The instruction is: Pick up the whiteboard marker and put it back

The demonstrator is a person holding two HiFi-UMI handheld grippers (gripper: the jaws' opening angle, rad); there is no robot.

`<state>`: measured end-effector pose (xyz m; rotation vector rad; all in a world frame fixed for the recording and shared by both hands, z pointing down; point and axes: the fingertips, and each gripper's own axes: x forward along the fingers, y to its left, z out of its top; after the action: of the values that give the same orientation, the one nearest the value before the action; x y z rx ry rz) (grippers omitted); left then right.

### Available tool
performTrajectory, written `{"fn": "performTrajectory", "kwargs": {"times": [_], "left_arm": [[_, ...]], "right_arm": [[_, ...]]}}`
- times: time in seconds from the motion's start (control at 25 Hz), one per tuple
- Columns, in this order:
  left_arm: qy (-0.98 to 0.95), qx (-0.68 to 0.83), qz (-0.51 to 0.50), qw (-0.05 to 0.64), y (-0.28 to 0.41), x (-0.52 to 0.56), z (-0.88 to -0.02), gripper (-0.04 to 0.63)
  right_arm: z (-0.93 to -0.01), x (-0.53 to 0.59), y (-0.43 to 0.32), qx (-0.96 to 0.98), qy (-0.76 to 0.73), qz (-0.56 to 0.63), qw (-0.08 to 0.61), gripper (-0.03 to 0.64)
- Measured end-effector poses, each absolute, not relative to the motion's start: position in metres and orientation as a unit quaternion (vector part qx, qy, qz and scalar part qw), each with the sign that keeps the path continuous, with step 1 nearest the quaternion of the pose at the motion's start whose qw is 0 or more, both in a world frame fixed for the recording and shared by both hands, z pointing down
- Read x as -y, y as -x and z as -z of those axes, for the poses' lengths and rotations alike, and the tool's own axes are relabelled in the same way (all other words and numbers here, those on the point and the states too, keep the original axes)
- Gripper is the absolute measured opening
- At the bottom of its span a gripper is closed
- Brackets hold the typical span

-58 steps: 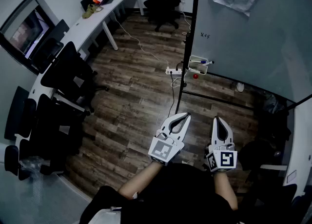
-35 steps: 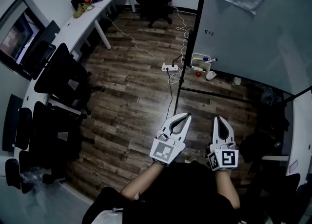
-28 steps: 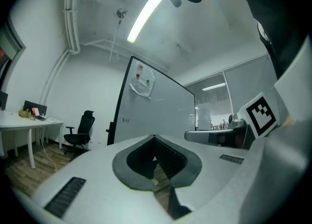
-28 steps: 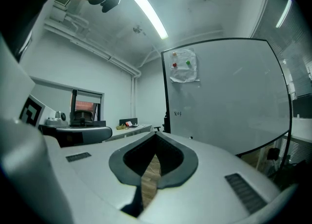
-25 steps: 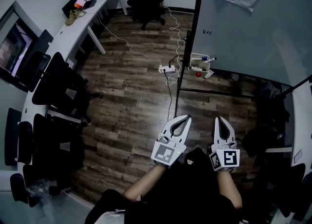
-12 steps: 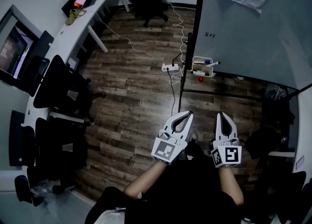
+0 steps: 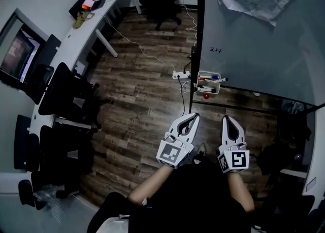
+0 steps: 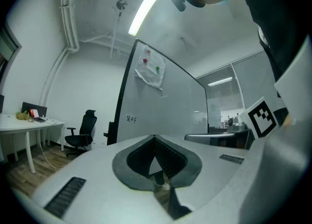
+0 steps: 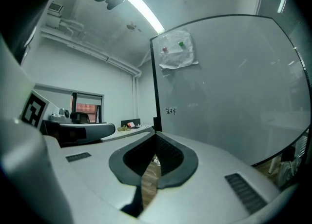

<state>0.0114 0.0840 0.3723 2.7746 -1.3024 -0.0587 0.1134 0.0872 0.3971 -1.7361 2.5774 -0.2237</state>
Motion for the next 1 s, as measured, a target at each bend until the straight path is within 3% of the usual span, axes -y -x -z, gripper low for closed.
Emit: {"fn": "performTrajectory", "kwargs": {"times": [1.0], "left_arm": [[-0.876,0.478,0.005,0.058,-0.048,-0.023,-0.382,0.008]], "right_arm": [[-0.432,-0.006,-0.145,-0.845,0.521,0.116,-0.009,0.011]]}}
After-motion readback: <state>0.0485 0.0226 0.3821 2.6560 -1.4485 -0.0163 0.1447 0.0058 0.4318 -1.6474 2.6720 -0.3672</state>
